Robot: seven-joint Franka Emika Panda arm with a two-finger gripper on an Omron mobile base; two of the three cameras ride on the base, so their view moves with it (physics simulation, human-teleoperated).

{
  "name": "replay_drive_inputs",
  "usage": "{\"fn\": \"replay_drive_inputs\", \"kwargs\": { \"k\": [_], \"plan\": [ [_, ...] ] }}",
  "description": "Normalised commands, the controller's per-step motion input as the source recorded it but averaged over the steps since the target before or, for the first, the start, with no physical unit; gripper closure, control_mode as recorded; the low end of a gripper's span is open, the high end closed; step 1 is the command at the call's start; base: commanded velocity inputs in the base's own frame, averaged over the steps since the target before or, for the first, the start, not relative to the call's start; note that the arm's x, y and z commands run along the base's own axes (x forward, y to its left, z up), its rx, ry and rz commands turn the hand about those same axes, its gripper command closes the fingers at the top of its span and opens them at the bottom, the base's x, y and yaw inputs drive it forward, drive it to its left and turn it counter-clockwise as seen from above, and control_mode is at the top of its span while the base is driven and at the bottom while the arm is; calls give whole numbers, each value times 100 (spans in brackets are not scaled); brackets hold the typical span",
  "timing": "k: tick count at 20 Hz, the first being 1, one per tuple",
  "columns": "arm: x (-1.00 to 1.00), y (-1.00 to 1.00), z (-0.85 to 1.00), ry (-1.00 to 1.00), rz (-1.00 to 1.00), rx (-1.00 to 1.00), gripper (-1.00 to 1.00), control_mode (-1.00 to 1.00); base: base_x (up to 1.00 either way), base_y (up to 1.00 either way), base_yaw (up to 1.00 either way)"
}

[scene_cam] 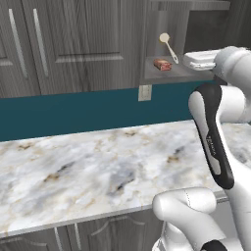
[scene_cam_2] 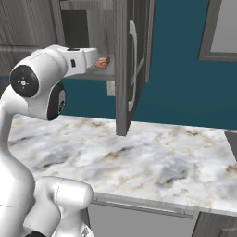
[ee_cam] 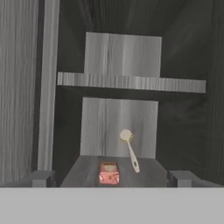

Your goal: Pick up the bar soap and dish brush from the sink, and place them back in the cabinet, and close the cabinet door.

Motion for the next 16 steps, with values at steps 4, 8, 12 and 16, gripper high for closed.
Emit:
{"fn": "replay_drive_inputs", "kwargs": {
  "k": [4,8,12,16],
  "plan": [
    [-46,0,11,-1,0,0,-100,-100,0,0,0],
    [-51,0,10,-1,0,0,-100,-100,0,0,0],
    [-54,0,4,-1,0,0,-100,-100,0,0,0],
    [-52,0,0,-3,0,0,-100,-100,0,0,0]
  ]
}}
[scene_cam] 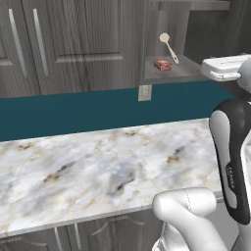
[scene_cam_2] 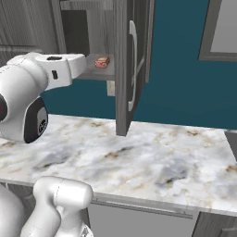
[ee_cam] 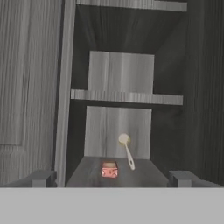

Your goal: Pick up the bar soap and dish brush from the sink, and place them back in the cabinet, and close the cabinet door.

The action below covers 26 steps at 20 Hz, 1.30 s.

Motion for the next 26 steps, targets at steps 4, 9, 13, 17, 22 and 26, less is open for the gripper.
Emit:
{"fn": "replay_drive_inputs", "kwargs": {
  "k": [4,9,13,17,22,26],
  "plan": [
    [-52,0,0,-4,0,0,-100,-100,0,0,0],
    [-48,0,0,-3,0,0,-100,-100,0,0,0],
    [-46,0,0,-2,0,0,-100,-100,0,0,0],
    [-38,0,0,-2,0,0,-100,-100,0,0,0],
    [-26,-7,0,-3,0,0,-100,-100,0,0,0],
    [-27,-12,0,-3,0,0,-100,-100,0,0,0]
  ]
}}
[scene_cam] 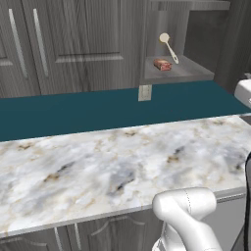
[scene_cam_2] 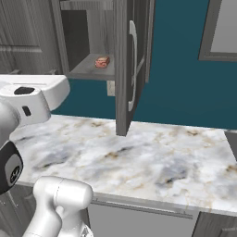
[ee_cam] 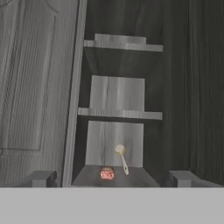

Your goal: Pick up the bar soap and dish brush from the sink, and place them back in the cabinet, and close the cabinet door.

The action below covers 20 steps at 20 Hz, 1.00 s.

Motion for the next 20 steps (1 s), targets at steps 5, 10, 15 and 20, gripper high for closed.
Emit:
{"fn": "replay_drive_inputs", "kwargs": {
  "k": [5,10,15,20],
  "plan": [
    [-30,-18,-1,-1,0,0,-100,-100,0,0,0],
    [-33,-18,-2,0,0,0,-100,-100,0,0,0],
    [-33,-16,-2,0,0,0,-100,-100,0,0,0],
    [-27,-13,-5,0,0,0,-100,-100,0,0,0]
  ]
}}
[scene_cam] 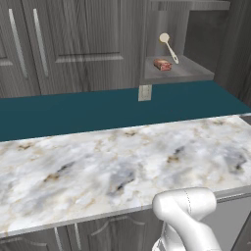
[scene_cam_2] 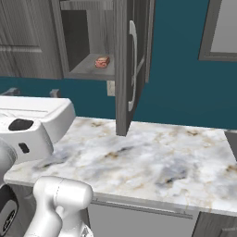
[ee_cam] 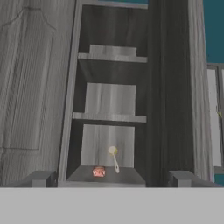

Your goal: Pick up the bar soap and dish brush from the sink, and place them back in the cabinet, and close the cabinet door.

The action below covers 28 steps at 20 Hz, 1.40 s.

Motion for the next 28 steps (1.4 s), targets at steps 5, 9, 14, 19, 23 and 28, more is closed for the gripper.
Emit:
{"fn": "replay_drive_inputs", "kwargs": {
  "k": [5,9,14,19,23,28],
  "plan": [
    [-14,-12,-2,0,0,0,-100,-100,0,0,0],
    [0,-13,-4,0,0,0,-100,-100,0,0,0],
    [0,-15,-7,-1,0,0,-100,-100,0,0,0],
    [0,-22,-3,0,0,0,-100,-100,0,0,0],
    [0,-26,-1,0,0,0,-100,-100,0,0,0],
    [0,-22,-5,0,0,0,-100,-100,0,0,0]
  ]
}}
